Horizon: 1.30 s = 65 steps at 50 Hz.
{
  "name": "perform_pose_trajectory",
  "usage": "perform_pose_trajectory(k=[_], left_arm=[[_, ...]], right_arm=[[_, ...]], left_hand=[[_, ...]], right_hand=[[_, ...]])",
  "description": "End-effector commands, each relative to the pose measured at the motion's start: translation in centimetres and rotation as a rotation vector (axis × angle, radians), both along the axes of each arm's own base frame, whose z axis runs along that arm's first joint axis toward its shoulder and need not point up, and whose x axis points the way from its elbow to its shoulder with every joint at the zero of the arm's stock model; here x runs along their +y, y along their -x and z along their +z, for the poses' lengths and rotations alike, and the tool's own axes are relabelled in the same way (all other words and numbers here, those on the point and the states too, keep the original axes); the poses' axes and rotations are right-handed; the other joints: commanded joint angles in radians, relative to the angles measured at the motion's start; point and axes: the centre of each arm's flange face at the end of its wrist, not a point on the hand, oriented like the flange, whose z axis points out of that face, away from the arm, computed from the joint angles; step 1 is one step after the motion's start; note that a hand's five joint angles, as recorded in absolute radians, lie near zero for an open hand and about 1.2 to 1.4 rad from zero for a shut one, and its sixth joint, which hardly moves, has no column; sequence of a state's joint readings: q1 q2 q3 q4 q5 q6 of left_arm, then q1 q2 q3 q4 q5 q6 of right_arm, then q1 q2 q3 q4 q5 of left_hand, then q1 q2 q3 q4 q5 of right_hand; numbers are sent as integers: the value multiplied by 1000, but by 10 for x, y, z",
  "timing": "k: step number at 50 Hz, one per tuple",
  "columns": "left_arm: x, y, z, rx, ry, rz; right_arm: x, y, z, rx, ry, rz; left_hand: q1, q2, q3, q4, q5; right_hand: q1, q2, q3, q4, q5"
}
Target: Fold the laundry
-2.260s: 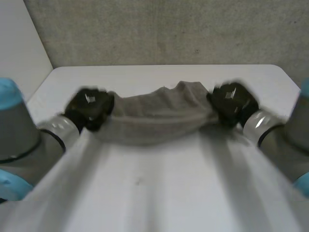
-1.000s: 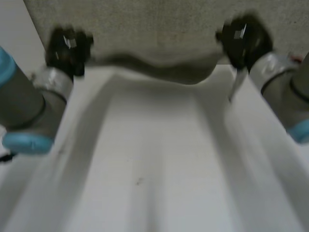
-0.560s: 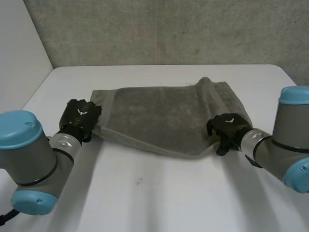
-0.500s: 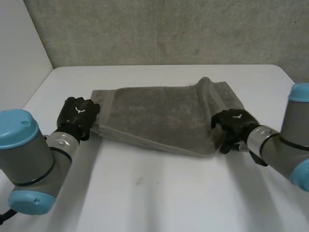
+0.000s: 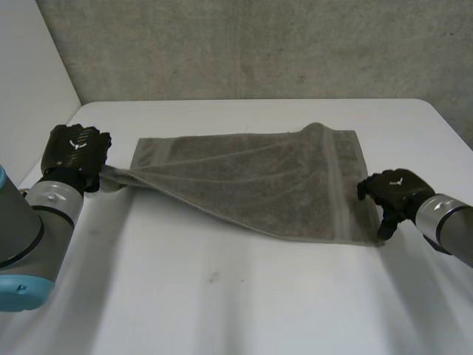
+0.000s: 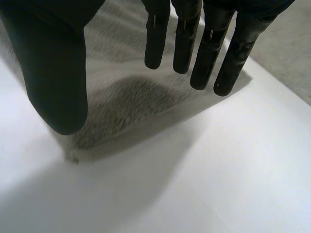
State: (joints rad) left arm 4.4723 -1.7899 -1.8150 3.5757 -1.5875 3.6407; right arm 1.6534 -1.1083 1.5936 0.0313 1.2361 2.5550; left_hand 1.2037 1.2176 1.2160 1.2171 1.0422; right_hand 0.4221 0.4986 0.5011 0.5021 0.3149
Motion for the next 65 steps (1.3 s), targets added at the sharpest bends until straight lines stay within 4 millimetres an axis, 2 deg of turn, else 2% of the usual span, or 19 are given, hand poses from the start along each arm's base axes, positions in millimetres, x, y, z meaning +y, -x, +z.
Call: perform_pose_trajectory(k=[1,14,19,27,41,53,59,60,61,62,65], left_arm=[[1,1,-4,1,-13,-2],[1,1,-9,-3,-28,-5],[1,1,-9,-3,-28,-5],[1,2,-9,-3,-29,-7],[3,2,-11,-5,-35,-8],[3,2,-10,-5,-34,-10],[4,3,-10,-5,-34,-11],[4,3,-10,-5,-34,-11],[4,3,-10,-5,-34,-11],[4,3,-11,-5,-36,-11],[4,3,-11,-6,-35,-14]], right_arm=[[-2,-1,-17,48,-26,27],[2,-3,-21,9,-59,20],[1,-4,-24,3,-61,22],[-2,-4,-33,8,-66,20],[-9,-4,-33,4,-9,14],[-11,-7,-35,3,0,22],[-16,-9,-34,1,26,25],[-18,-10,-33,0,44,25],[-18,-10,-33,0,44,25],[-20,-10,-30,0,64,21],[-24,-9,-23,-3,100,5]], left_hand=[[193,179,180,179,180],[193,179,180,179,180],[193,179,180,179,180],[193,179,180,179,180],[193,179,180,179,180],[193,179,180,179,180],[193,179,180,179,180],[193,179,180,179,180],[193,179,180,179,180],[193,179,180,179,180],[193,179,180,179,180]], right_hand=[[168,91,89,88,101],[171,94,92,91,103],[268,191,189,188,200],[291,215,212,211,224],[435,358,356,355,368],[444,367,365,364,377],[655,579,576,575,588],[812,736,733,732,745],[814,737,735,734,746],[973,896,894,893,905],[974,898,895,894,907]])
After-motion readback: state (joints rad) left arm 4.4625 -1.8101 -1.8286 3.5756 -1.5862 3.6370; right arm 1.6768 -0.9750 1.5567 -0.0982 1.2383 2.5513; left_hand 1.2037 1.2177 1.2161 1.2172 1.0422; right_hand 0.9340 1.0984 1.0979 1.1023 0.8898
